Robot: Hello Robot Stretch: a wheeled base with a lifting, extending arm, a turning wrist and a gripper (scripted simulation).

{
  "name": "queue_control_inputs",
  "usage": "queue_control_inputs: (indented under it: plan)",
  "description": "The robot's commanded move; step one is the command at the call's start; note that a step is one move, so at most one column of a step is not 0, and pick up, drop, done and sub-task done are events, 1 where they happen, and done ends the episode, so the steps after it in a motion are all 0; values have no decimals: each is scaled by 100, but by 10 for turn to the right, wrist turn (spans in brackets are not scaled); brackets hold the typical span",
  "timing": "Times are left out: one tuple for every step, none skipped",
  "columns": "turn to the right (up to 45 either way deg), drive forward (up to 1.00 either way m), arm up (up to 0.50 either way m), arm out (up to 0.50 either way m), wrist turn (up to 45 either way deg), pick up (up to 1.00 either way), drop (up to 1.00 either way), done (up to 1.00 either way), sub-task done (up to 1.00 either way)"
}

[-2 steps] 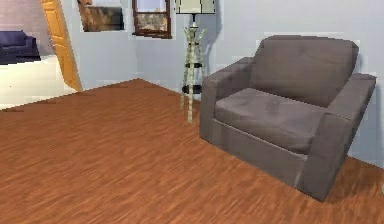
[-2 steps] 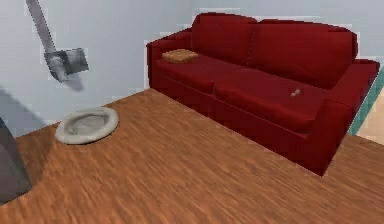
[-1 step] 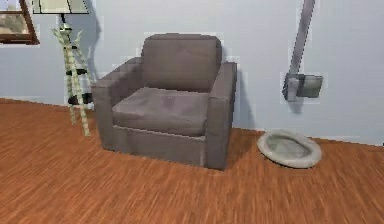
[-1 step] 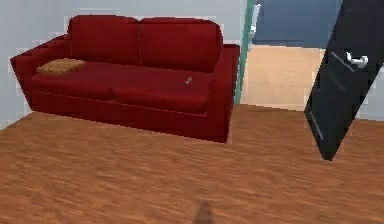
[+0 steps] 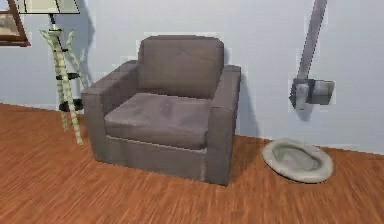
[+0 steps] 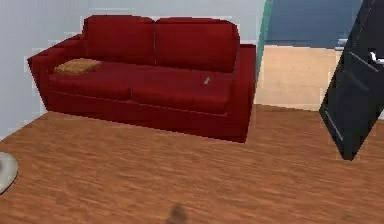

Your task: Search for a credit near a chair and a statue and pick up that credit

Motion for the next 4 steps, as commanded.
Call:
queue_control_inputs:
  plan:
    - [-450, 0, 0, 0, 0, 0, 0, 0, 0]
    - [-300, 0, 0, 0, 0, 0, 0, 0, 0]
    - [0, 100, 0, 0, 0, 0, 0, 0, 0]
    - [0, 85, 0, 0, 0, 0, 0, 0, 0]
